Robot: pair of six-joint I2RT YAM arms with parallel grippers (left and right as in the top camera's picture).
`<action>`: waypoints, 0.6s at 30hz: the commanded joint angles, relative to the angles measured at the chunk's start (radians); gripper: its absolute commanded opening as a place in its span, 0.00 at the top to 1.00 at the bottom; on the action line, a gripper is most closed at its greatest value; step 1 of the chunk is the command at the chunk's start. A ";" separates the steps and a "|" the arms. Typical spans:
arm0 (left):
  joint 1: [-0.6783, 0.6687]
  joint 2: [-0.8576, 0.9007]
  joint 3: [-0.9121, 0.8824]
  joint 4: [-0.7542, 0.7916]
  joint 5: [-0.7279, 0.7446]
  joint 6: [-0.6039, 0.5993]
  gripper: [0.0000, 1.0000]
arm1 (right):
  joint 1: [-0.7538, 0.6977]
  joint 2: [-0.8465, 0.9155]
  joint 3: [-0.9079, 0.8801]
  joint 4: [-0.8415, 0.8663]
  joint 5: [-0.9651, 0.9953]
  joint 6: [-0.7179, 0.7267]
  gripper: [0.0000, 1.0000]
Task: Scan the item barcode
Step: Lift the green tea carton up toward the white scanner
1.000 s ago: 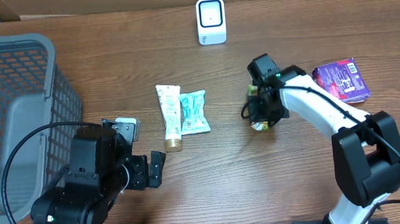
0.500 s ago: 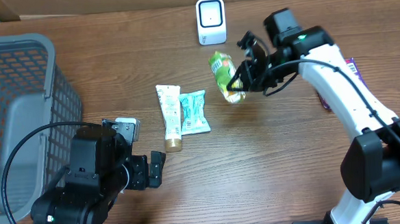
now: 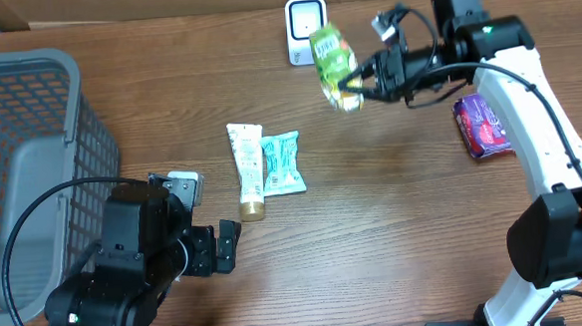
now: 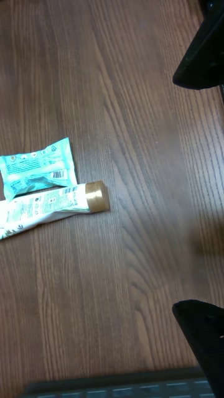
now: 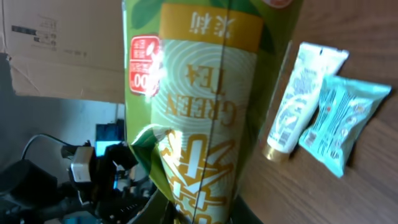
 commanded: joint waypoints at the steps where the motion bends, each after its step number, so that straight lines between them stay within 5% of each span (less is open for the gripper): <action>1: 0.005 0.002 0.002 0.003 -0.011 -0.010 0.01 | 0.013 -0.018 0.177 0.008 0.089 0.104 0.96; 4: 0.005 0.002 0.002 0.003 -0.011 -0.010 0.00 | 0.043 -0.018 0.392 0.014 0.348 0.209 0.97; 9: 0.005 0.002 0.002 0.003 -0.011 -0.010 0.01 | 0.064 -0.018 0.451 0.038 0.805 0.227 0.96; 12: 0.005 0.002 0.002 0.003 -0.011 -0.010 0.00 | 0.127 0.009 0.449 0.054 1.140 0.137 0.96; 18: 0.005 0.002 0.002 0.003 -0.011 -0.010 0.01 | 0.263 0.115 0.449 0.180 1.517 -0.052 0.96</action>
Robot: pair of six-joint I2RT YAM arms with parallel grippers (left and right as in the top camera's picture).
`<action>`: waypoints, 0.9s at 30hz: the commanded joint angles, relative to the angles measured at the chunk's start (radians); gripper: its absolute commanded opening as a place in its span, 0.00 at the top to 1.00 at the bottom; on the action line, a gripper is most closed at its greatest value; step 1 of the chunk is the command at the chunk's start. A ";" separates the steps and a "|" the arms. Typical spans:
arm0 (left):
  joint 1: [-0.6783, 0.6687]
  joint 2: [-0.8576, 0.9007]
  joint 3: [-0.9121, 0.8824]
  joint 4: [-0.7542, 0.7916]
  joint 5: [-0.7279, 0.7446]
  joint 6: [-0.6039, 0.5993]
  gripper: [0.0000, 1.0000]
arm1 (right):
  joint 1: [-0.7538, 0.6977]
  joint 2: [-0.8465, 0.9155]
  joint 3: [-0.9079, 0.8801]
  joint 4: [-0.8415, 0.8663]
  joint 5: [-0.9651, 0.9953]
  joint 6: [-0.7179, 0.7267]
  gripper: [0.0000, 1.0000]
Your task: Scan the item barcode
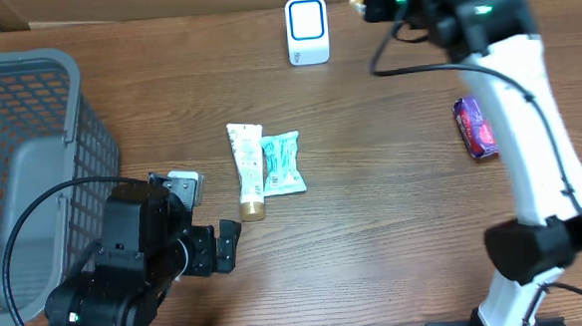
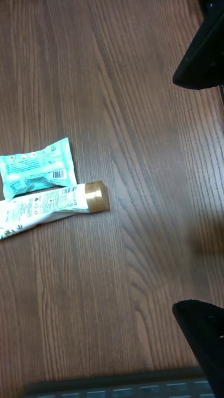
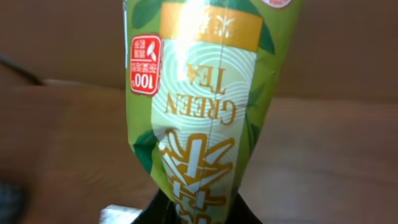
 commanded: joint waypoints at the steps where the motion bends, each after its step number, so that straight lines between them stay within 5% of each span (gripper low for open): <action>1: 0.005 0.000 0.002 0.003 -0.011 -0.010 0.00 | 0.097 0.077 0.022 0.092 0.409 -0.182 0.96; 6: 0.005 0.000 0.002 0.003 -0.011 -0.010 0.00 | 0.160 0.216 0.022 0.266 0.711 -0.419 0.96; 10: 0.005 0.000 0.002 0.003 -0.011 -0.010 0.01 | 0.169 0.321 0.022 0.389 0.774 -0.585 0.96; 27: 0.005 0.000 0.002 0.003 -0.011 -0.010 0.01 | 0.177 0.385 0.021 0.364 0.836 -0.707 0.96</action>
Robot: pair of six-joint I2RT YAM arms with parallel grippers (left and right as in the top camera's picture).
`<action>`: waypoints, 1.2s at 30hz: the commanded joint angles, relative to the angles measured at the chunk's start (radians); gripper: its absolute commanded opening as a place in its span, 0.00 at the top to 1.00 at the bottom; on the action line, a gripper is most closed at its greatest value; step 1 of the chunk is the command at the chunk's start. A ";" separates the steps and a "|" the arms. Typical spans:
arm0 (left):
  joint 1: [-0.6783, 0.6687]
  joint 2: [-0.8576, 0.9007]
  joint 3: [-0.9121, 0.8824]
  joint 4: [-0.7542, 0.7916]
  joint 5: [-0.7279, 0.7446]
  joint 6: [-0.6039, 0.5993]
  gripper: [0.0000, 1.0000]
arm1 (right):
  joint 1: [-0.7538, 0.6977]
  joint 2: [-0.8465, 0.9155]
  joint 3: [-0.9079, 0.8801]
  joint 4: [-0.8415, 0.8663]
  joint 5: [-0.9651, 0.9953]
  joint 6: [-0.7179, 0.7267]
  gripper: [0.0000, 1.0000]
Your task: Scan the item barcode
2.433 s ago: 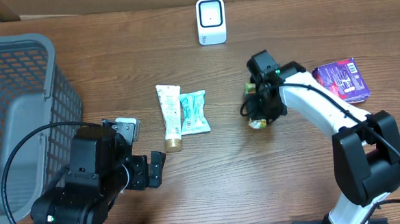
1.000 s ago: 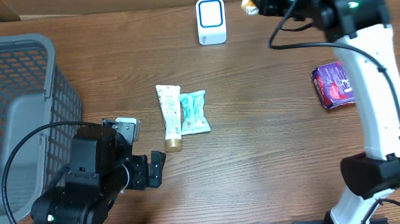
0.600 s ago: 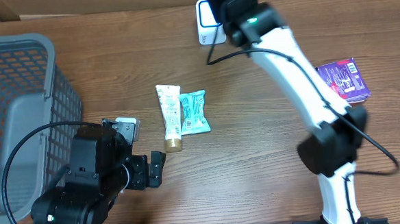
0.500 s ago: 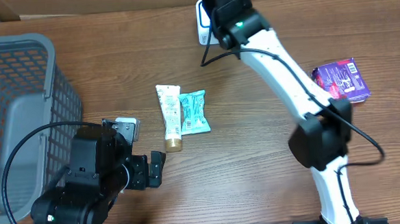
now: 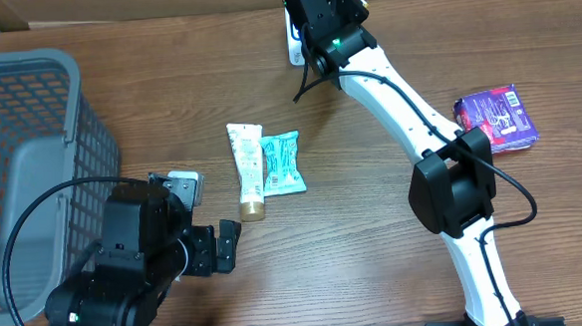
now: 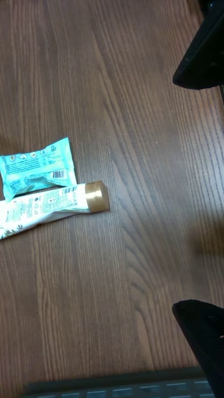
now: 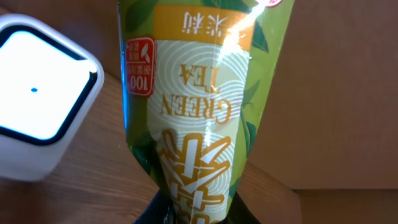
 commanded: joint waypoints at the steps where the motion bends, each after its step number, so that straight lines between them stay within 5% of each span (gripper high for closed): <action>1: 0.005 0.000 0.002 0.003 -0.011 -0.010 0.00 | 0.011 -0.046 0.026 -0.032 0.030 0.010 0.96; 9: 0.005 0.000 0.002 0.003 -0.011 -0.010 0.00 | 0.069 -0.131 0.026 -0.464 -0.593 0.142 0.96; 16: 0.005 0.000 0.002 0.003 -0.011 -0.010 0.01 | 0.037 -0.175 0.026 -0.643 -1.217 0.192 0.96; 22: 0.005 0.000 0.002 0.003 -0.011 -0.010 0.00 | 0.007 -0.175 0.026 -0.701 -1.323 0.350 0.96; 36: 0.005 0.000 0.002 0.003 -0.011 -0.010 0.01 | 0.007 -0.175 0.026 -0.689 -1.338 0.361 0.96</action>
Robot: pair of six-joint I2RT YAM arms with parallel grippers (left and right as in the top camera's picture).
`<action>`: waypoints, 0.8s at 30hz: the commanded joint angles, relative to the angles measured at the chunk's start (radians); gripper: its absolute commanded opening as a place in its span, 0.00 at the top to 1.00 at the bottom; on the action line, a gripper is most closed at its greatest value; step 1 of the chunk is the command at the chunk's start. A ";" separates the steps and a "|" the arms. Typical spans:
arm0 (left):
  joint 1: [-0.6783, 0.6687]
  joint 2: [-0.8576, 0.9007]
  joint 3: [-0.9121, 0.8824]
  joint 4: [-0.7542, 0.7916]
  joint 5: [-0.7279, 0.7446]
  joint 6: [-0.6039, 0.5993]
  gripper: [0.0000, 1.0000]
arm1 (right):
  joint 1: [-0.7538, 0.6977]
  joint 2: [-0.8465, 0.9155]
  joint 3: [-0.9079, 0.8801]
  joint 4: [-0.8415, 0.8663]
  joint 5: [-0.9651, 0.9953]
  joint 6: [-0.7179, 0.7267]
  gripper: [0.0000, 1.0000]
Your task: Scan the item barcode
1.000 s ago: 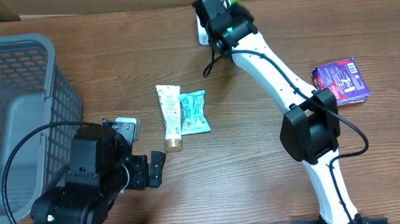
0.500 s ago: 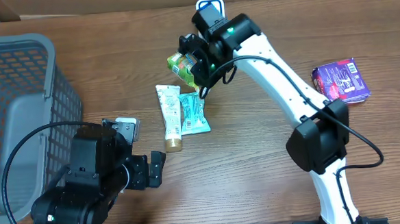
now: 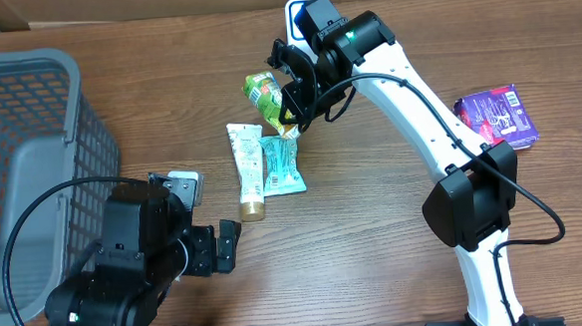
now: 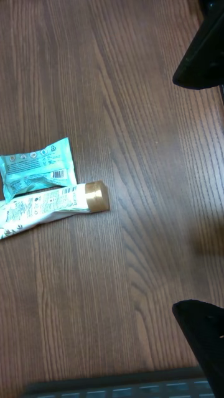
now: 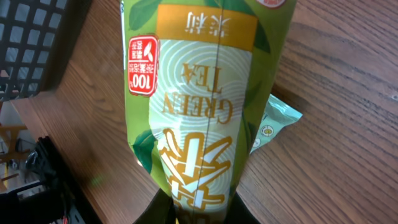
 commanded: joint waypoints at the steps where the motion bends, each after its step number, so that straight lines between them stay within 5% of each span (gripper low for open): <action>1: 0.005 0.000 0.002 0.003 -0.011 -0.010 0.00 | 0.003 -0.054 0.027 0.014 -0.045 0.002 0.96; 15: 0.005 0.000 0.002 0.003 -0.011 -0.010 0.00 | -0.009 -0.103 0.029 0.051 -0.153 0.001 0.96; 24: 0.005 0.000 0.002 0.003 -0.011 -0.010 0.01 | -0.093 -0.281 0.029 0.027 -0.166 0.000 0.96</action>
